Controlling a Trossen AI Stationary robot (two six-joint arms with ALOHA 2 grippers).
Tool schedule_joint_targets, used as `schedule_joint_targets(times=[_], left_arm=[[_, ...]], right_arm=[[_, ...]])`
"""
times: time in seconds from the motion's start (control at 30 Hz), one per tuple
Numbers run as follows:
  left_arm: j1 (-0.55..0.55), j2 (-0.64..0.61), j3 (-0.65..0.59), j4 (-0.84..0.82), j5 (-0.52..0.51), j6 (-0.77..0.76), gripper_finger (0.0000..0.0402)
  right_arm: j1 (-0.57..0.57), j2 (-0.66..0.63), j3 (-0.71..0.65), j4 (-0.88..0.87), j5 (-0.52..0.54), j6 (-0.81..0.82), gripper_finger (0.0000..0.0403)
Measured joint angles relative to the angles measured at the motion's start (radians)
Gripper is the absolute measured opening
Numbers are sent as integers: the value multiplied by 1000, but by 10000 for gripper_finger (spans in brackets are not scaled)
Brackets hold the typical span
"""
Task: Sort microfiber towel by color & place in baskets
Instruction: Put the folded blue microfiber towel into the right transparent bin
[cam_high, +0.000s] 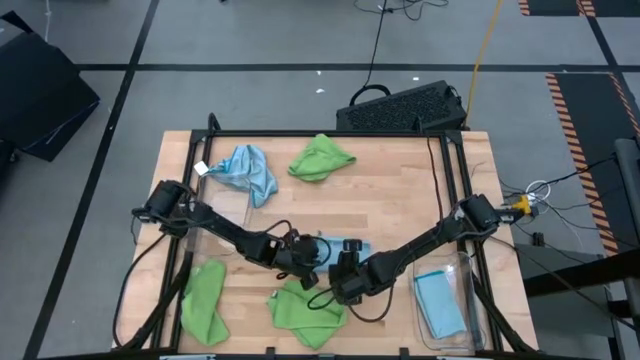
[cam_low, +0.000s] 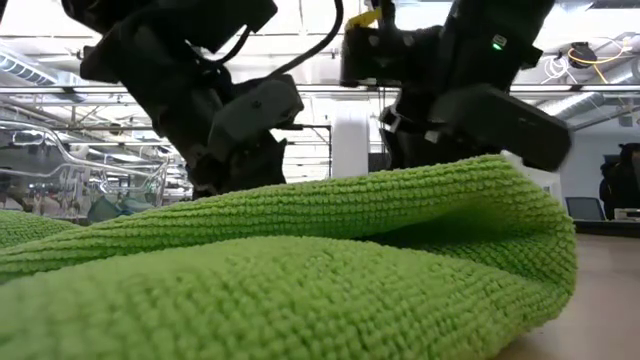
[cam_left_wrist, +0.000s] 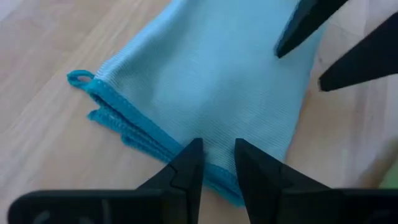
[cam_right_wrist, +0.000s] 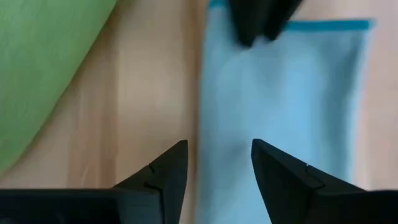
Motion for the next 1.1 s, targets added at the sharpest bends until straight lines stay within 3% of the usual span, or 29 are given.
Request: schedule_joint_targets(times=[0.2, 0.43, 0.63, 0.87, 1.1], left_arm=[[1, 15, -1, -10, 4, 5, 97], [2, 17, -3, 16, 10, -19, 97], [-7, 15, -4, 19, 14, -34, 97], [-10, 15, -3, -8, 17, -32, 97], [-6, -120, -11, -149, 53, -50, 97]], right_arm=[[-6, -5, -57, 43, -67, -29, 168], [-6, -8, -142, 124, -61, -32, 162], [-4, -5, -192, 156, -40, -72, 103], [3, -2, -200, 155, 72, -116, 24], [8, -7, -201, 150, 26, -100, 8]])
